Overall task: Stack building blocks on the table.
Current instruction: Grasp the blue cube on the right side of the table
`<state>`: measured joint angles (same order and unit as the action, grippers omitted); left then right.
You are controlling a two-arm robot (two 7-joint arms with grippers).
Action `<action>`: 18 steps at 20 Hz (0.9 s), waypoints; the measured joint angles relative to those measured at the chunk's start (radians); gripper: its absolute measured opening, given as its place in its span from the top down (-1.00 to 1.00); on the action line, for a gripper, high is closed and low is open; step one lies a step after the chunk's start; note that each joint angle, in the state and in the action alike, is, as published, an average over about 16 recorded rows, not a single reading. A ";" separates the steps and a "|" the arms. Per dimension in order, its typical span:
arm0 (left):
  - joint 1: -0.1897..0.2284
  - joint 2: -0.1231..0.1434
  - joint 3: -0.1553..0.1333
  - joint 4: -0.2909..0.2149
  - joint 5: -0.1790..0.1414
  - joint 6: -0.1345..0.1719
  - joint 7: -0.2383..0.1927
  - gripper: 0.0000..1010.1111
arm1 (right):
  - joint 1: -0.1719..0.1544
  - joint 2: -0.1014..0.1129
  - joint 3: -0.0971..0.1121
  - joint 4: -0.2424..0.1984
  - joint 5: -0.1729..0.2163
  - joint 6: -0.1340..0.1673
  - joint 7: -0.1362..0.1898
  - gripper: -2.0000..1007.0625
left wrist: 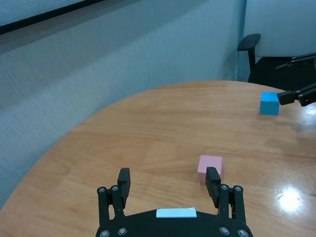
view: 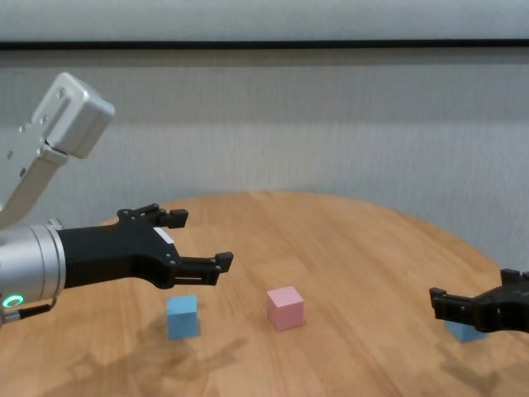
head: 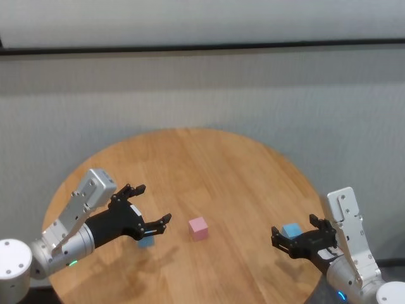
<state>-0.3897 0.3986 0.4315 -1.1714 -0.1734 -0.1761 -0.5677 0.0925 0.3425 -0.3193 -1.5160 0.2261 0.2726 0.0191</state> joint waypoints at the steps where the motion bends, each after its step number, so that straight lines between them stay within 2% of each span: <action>1: 0.000 0.000 0.000 0.000 0.000 0.000 0.000 -0.99 | -0.001 -0.001 0.001 0.000 -0.002 0.002 0.002 -0.99; 9: 0.000 0.000 0.000 0.000 0.000 0.000 0.000 -0.99 | -0.003 -0.005 0.008 0.007 -0.022 0.018 0.012 -0.99; 18: 0.000 0.000 0.000 0.000 0.000 0.000 0.000 -0.99 | 0.003 -0.019 0.018 0.029 -0.040 0.021 0.026 -0.99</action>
<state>-0.3897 0.3987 0.4316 -1.1714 -0.1734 -0.1761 -0.5677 0.0951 0.3233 -0.3013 -1.4868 0.1856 0.2939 0.0453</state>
